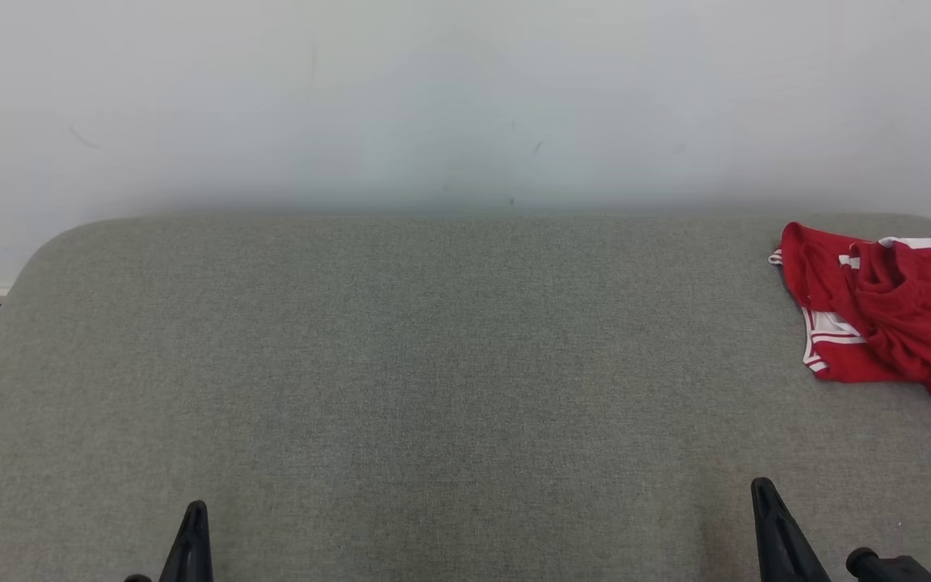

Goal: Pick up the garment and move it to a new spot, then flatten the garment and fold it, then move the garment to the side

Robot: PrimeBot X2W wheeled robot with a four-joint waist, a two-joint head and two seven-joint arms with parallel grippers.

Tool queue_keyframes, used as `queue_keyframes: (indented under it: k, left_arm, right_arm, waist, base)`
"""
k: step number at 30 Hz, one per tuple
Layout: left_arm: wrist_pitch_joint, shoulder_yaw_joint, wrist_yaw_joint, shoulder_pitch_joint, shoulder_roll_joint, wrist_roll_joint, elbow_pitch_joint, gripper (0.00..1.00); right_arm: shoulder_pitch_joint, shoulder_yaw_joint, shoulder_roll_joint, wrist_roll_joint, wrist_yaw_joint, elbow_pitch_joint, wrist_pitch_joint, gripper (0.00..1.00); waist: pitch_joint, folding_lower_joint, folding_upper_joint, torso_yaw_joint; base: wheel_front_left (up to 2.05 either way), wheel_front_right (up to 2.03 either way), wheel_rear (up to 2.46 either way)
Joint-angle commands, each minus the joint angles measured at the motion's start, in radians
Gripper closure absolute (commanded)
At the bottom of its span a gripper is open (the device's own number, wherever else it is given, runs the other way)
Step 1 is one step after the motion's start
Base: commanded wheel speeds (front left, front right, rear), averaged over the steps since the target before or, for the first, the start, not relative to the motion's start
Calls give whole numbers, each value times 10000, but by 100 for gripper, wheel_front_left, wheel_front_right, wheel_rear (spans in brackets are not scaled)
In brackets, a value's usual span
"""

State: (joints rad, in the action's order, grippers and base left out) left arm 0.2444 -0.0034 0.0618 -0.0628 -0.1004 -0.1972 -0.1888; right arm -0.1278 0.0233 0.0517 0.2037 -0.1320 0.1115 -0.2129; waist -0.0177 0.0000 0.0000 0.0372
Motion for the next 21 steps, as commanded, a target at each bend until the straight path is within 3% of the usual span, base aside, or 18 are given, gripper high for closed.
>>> queue_keyframes:
  k: [1,21]
  left_arm:
    - [-137,106,40,201,-13,-588,79,100]
    - [-965,343,203,570,111,-3973,-30,100]
  right_arm:
    - [167,-4,43,617,1,-129,63,100]
    - [746,-107,223,4183,4,233,667,100]
  waist:
    - [4,0,0,-7]
    - [36,0,0,-65]
  base:
    - [0,0,0]
    - [0,0,0]
